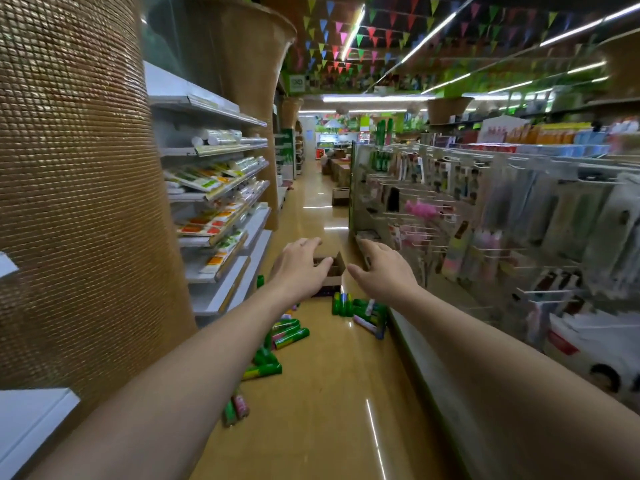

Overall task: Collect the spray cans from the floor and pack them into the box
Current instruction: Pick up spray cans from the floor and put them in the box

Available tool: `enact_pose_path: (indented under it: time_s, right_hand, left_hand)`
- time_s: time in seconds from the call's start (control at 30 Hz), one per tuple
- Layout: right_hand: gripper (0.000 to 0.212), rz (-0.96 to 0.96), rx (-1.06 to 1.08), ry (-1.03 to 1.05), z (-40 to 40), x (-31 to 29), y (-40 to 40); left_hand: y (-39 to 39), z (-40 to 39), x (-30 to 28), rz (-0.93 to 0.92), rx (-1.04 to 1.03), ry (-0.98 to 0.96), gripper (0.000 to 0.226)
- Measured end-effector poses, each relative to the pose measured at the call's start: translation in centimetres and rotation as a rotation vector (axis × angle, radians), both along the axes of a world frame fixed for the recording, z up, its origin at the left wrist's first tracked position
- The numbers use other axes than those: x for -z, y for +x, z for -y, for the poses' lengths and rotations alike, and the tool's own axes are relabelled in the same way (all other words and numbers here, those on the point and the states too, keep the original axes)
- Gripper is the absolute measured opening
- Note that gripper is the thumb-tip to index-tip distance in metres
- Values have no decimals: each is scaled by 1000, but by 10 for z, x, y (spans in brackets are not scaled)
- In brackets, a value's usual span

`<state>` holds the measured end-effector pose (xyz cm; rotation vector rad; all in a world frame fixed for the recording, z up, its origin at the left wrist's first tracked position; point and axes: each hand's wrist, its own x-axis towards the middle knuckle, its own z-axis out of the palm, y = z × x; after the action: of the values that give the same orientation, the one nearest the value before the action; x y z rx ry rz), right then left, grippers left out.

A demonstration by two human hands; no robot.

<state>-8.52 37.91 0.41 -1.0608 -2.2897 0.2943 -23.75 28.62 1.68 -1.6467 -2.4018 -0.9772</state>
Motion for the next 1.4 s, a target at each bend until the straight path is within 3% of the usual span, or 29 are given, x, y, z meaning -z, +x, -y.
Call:
enact_pose_path:
  time_s: [0.27,0.63,0.87,1.1,1.4]
  right_hand:
    - [72,1,-12,-20,-139,30,-63]
    - [72,6,-46,-25,-362,-5,-137]
    - [71,-2,-46,-49,-468,10,-200]
    - [69,10,-49,-40,-589,27,-301]
    - [68,-32,3,-36,-757,-3,-451]
  left_hand:
    - [-60,-133,21,-2,-23,8,54]
    - [-128,-347,-4,25,-67,26,56]
    - [-190,-453,6,40,-84,21,54]
    - [-293,-584,30,24,-51,17,54]
    - [-451,-764,-3,24,-5,37,54]
